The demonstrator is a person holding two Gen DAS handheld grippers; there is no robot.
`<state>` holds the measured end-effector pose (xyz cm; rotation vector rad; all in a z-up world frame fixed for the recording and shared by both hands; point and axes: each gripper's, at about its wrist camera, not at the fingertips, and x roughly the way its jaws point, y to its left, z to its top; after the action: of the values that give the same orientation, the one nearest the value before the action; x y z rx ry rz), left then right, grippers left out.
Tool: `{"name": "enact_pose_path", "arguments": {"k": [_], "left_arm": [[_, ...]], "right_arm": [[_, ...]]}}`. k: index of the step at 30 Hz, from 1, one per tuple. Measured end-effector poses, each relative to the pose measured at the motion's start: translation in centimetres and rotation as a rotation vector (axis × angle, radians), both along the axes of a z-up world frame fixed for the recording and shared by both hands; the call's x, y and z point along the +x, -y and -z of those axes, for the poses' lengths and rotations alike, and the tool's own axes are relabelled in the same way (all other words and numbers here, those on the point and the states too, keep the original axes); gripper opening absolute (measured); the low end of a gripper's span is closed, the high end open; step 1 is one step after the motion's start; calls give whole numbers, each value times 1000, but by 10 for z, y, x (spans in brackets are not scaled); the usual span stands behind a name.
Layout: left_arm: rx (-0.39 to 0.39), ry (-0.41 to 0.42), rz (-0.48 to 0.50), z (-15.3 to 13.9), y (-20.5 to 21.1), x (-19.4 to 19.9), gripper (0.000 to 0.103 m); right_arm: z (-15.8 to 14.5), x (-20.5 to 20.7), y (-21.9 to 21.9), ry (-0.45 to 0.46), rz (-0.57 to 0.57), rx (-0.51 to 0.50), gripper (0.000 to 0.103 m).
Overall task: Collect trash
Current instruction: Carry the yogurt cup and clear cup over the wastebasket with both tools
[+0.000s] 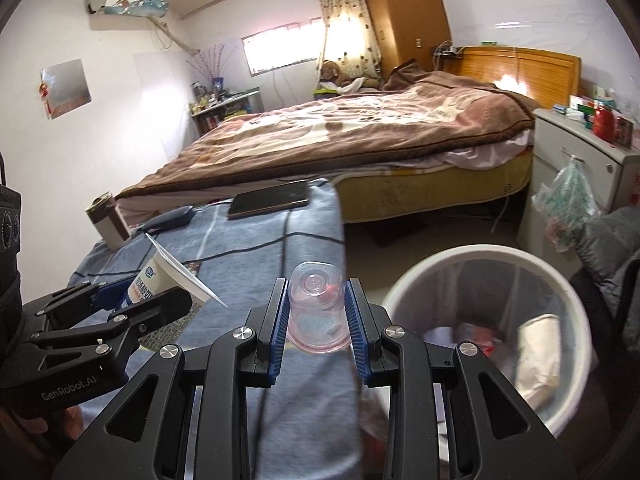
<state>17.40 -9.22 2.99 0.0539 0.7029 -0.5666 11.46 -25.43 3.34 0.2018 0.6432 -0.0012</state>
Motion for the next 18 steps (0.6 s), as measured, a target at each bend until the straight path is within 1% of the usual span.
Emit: {"name": "enact_pose_path", "arguments": {"k": [5,8,11,18], "left_arm": [[2,-8,58,3,31,-5,54],[-15,-32,95,5,50,-7,54],[-7,-33,131,7,70,-11,54],[3,-77,195,18,115,-16,54]], "right_arm": [[3,-12,29,-10,73,-14,31],[6,-17,45,-23,112,-7,31],[8,-22,61,-32,144,-11,31],[20,-31,95,-84,222,-3,31]]}}
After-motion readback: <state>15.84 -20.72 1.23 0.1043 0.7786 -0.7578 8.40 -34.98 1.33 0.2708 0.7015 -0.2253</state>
